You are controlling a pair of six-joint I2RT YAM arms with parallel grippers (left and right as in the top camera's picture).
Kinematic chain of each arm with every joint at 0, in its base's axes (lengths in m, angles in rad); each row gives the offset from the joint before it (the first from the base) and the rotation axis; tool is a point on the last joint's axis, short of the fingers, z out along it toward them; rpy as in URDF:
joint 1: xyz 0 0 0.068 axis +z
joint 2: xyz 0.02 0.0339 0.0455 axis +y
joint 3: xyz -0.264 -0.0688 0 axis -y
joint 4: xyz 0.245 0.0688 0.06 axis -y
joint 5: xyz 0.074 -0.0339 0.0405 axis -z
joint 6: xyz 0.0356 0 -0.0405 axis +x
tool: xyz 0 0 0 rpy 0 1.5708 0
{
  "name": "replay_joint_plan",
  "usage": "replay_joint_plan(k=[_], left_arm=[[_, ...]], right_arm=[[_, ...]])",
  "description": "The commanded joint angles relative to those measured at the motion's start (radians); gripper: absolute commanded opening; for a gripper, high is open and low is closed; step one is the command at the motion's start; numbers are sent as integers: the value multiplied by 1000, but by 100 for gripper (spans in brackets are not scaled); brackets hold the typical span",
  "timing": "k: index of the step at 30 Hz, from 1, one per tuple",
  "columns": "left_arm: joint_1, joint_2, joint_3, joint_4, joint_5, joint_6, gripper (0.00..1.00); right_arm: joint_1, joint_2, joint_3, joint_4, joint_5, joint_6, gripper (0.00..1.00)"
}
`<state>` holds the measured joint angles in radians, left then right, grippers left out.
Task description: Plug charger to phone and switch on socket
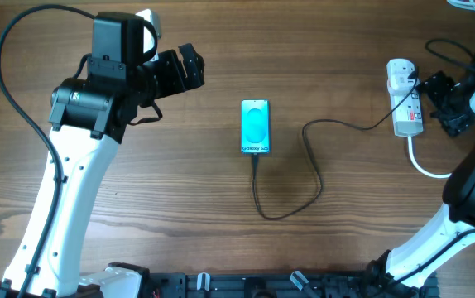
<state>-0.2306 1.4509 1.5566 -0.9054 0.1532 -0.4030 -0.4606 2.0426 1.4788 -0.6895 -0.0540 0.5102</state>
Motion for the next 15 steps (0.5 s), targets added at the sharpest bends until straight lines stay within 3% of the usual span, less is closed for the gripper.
replay_joint_plan(k=[1, 15], left_arm=[[5, 3, -4, 1, -10, -2, 100], [5, 3, -4, 1, -10, -2, 100]], right_arm=[[0, 18, -8, 23, 38, -10, 100], [0, 45, -9, 45, 58, -14, 99]])
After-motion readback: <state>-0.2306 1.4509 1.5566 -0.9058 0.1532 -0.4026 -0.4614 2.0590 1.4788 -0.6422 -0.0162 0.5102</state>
